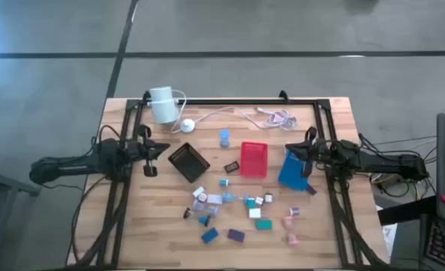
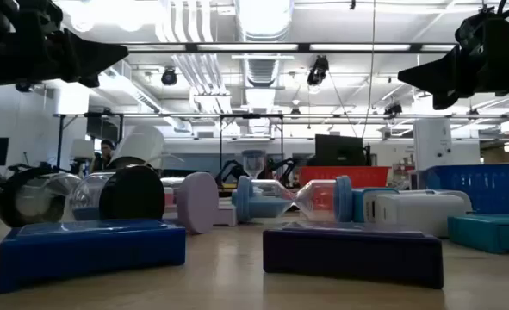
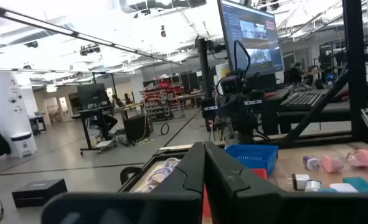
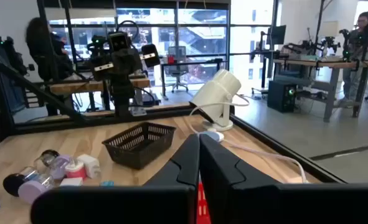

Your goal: Pick & Place Office items

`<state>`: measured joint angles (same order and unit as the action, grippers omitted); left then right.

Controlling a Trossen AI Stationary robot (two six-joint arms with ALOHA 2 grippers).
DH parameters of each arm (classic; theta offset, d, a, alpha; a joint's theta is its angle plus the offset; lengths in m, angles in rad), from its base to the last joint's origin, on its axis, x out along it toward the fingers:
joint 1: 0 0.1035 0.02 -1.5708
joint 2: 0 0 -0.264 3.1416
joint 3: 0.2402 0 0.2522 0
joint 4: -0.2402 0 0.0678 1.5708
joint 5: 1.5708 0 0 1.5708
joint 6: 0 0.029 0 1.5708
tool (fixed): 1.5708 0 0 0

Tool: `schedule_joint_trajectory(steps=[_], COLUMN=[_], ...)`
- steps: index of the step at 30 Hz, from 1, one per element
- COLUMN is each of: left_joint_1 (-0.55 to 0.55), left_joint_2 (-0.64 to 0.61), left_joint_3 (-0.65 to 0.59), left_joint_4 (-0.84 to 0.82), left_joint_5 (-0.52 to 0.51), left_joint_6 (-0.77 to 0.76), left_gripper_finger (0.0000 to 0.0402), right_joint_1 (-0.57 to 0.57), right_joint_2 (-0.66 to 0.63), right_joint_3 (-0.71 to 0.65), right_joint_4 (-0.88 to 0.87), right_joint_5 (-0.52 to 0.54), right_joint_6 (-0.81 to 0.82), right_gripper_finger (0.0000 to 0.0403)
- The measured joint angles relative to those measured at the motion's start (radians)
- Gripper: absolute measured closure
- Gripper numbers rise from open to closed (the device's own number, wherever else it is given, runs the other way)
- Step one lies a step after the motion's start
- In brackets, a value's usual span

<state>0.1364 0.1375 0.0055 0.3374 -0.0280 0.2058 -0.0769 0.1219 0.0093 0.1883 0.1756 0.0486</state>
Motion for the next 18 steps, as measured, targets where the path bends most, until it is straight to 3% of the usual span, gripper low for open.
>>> schedule_joint_trajectory(steps=[9, 18], left_joint_1=[0.000, 0.000], left_joint_2=[0.000, 0.000], left_joint_3=[0.000, 0.000], left_joint_4=[0.000, 0.007], left_joint_5=[0.000, -0.022], left_joint_6=[0.000, 0.071], left_gripper_finger=[0.0392, 0.0392], right_joint_1=[0.000, 0.000], right_joint_2=[0.000, -0.001], right_joint_3=[0.000, 0.000], right_joint_4=[0.005, 0.005], right_joint_5=[-0.002, 0.015], right_joint_6=[0.024, -0.064], right_gripper_finger=[0.0394, 0.0394])
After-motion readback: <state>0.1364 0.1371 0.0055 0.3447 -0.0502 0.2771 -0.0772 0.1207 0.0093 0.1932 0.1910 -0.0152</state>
